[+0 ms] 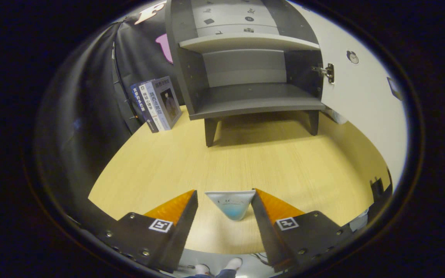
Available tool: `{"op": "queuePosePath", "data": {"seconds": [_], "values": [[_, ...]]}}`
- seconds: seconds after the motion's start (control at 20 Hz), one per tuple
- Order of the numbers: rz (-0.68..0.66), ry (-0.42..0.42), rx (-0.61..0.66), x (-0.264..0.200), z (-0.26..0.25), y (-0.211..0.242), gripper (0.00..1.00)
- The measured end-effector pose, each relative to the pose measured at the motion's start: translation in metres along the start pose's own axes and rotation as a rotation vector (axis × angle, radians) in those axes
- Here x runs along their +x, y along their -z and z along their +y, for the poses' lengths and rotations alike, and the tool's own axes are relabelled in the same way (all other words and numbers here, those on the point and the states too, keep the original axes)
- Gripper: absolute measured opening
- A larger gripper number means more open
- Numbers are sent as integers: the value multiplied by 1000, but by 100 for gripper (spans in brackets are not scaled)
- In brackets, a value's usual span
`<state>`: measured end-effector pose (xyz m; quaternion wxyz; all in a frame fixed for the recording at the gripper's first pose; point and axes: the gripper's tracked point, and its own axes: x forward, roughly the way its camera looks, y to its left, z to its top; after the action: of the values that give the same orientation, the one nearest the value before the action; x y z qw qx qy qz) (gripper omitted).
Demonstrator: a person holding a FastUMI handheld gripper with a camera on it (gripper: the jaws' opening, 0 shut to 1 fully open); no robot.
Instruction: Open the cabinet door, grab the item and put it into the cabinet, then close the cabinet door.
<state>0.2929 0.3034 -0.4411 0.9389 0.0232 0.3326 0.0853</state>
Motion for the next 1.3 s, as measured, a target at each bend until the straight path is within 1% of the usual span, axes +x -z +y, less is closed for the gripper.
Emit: {"op": "queuePosePath", "data": {"seconds": [0.05, 0.1, 0.15, 0.25, 0.3, 0.55, 0.7, 0.95, 1.15, 1.3], "values": [[1, 14, -4, 4, -3, 1, 77], [-5, 22, 2, 6, -6, 1, 64], [-11, 20, 16, 8, -6, 0, 57], [2, -3, 32, 5, -3, 1, 56], [0, -10, 36, 5, -3, -2, 54], [-59, -21, 26, -17, -10, -44, 54], [-141, -42, 41, -39, -11, -97, 53], [-274, -49, 24, -72, -19, -187, 53], [-368, -59, -28, -87, -21, -259, 53], [-438, -58, -73, -89, -19, -315, 53]]}}
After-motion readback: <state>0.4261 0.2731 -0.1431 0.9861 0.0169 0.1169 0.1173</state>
